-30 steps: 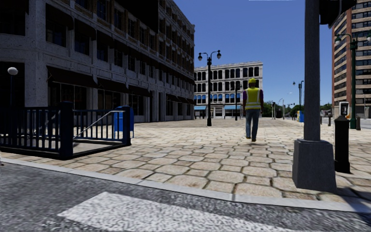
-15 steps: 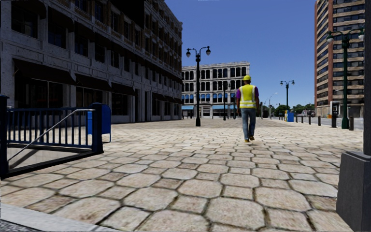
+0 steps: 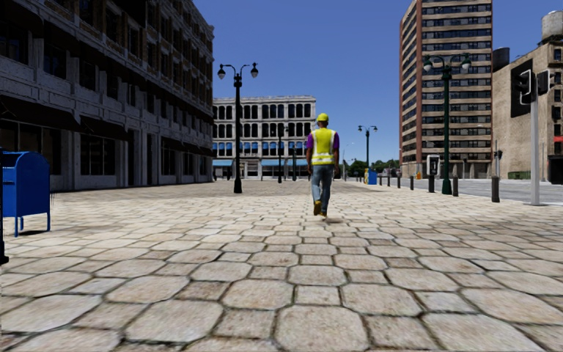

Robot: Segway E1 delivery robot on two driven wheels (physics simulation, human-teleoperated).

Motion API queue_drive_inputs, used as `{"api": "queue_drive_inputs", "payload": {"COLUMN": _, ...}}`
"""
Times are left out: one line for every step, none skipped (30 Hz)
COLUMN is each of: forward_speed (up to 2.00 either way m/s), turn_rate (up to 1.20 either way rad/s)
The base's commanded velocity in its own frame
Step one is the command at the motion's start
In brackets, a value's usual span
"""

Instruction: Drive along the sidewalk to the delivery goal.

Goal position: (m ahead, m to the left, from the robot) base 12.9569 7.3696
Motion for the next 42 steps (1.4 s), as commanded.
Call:
{"api": "queue_drive_inputs", "payload": {"forward_speed": 1.83, "turn_rate": 0.00}}
{"api": "queue_drive_inputs", "payload": {"forward_speed": 1.83, "turn_rate": 0.00}}
{"api": "queue_drive_inputs", "payload": {"forward_speed": 1.83, "turn_rate": 0.00}}
{"api": "queue_drive_inputs", "payload": {"forward_speed": 1.83, "turn_rate": 0.00}}
{"api": "queue_drive_inputs", "payload": {"forward_speed": 1.83, "turn_rate": 0.00}}
{"api": "queue_drive_inputs", "payload": {"forward_speed": 1.83, "turn_rate": 0.00}}
{"api": "queue_drive_inputs", "payload": {"forward_speed": 1.83, "turn_rate": 0.00}}
{"api": "queue_drive_inputs", "payload": {"forward_speed": 1.83, "turn_rate": 0.00}}
{"api": "queue_drive_inputs", "payload": {"forward_speed": 1.83, "turn_rate": 0.00}}
{"api": "queue_drive_inputs", "payload": {"forward_speed": 1.83, "turn_rate": 0.00}}
{"api": "queue_drive_inputs", "payload": {"forward_speed": 1.83, "turn_rate": 0.00}}
{"api": "queue_drive_inputs", "payload": {"forward_speed": 1.83, "turn_rate": 0.00}}
{"api": "queue_drive_inputs", "payload": {"forward_speed": 1.83, "turn_rate": 0.00}}
{"api": "queue_drive_inputs", "payload": {"forward_speed": 1.83, "turn_rate": 0.11}}
{"api": "queue_drive_inputs", "payload": {"forward_speed": 1.83, "turn_rate": 0.29}}
{"api": "queue_drive_inputs", "payload": {"forward_speed": 1.83, "turn_rate": 0.50}}
{"api": "queue_drive_inputs", "payload": {"forward_speed": 1.83, "turn_rate": 0.73}}
{"api": "queue_drive_inputs", "payload": {"forward_speed": 1.83, "turn_rate": 0.87}}
{"api": "queue_drive_inputs", "payload": {"forward_speed": 1.83, "turn_rate": 0.87}}
{"api": "queue_drive_inputs", "payload": {"forward_speed": 1.83, "turn_rate": 0.93}}
{"api": "queue_drive_inputs", "payload": {"forward_speed": 1.84, "turn_rate": 0.94}}
{"api": "queue_drive_inputs", "payload": {"forward_speed": 1.84, "turn_rate": 0.95}}
{"api": "queue_drive_inputs", "payload": {"forward_speed": 1.84, "turn_rate": 0.95}}
{"api": "queue_drive_inputs", "payload": {"forward_speed": 1.84, "turn_rate": 0.95}}
{"api": "queue_drive_inputs", "payload": {"forward_speed": 1.84, "turn_rate": 0.95}}
{"api": "queue_drive_inputs", "payload": {"forward_speed": 1.84, "turn_rate": 0.95}}
{"api": "queue_drive_inputs", "payload": {"forward_speed": 1.84, "turn_rate": 0.95}}
{"api": "queue_drive_inputs", "payload": {"forward_speed": 1.84, "turn_rate": 0.85}}
{"api": "queue_drive_inputs", "payload": {"forward_speed": 1.84, "turn_rate": 0.85}}
{"api": "queue_drive_inputs", "payload": {"forward_speed": 1.84, "turn_rate": 0.35}}
{"api": "queue_drive_inputs", "payload": {"forward_speed": 1.84, "turn_rate": 0.19}}
{"api": "queue_drive_inputs", "payload": {"forward_speed": 1.84, "turn_rate": 0.03}}
{"api": "queue_drive_inputs", "payload": {"forward_speed": 1.84, "turn_rate": 0.00}}
{"api": "queue_drive_inputs", "payload": {"forward_speed": 1.84, "turn_rate": 0.00}}
{"api": "queue_drive_inputs", "payload": {"forward_speed": 1.84, "turn_rate": 0.00}}
{"api": "queue_drive_inputs", "payload": {"forward_speed": 1.84, "turn_rate": 0.00}}
{"api": "queue_drive_inputs", "payload": {"forward_speed": 1.84, "turn_rate": 0.00}}
{"api": "queue_drive_inputs", "payload": {"forward_speed": 1.84, "turn_rate": 0.00}}
{"api": "queue_drive_inputs", "payload": {"forward_speed": 1.84, "turn_rate": 0.00}}
{"api": "queue_drive_inputs", "payload": {"forward_speed": 1.84, "turn_rate": 0.00}}
{"api": "queue_drive_inputs", "payload": {"forward_speed": 1.84, "turn_rate": 0.00}}
{"api": "queue_drive_inputs", "payload": {"forward_speed": 1.84, "turn_rate": 0.00}}
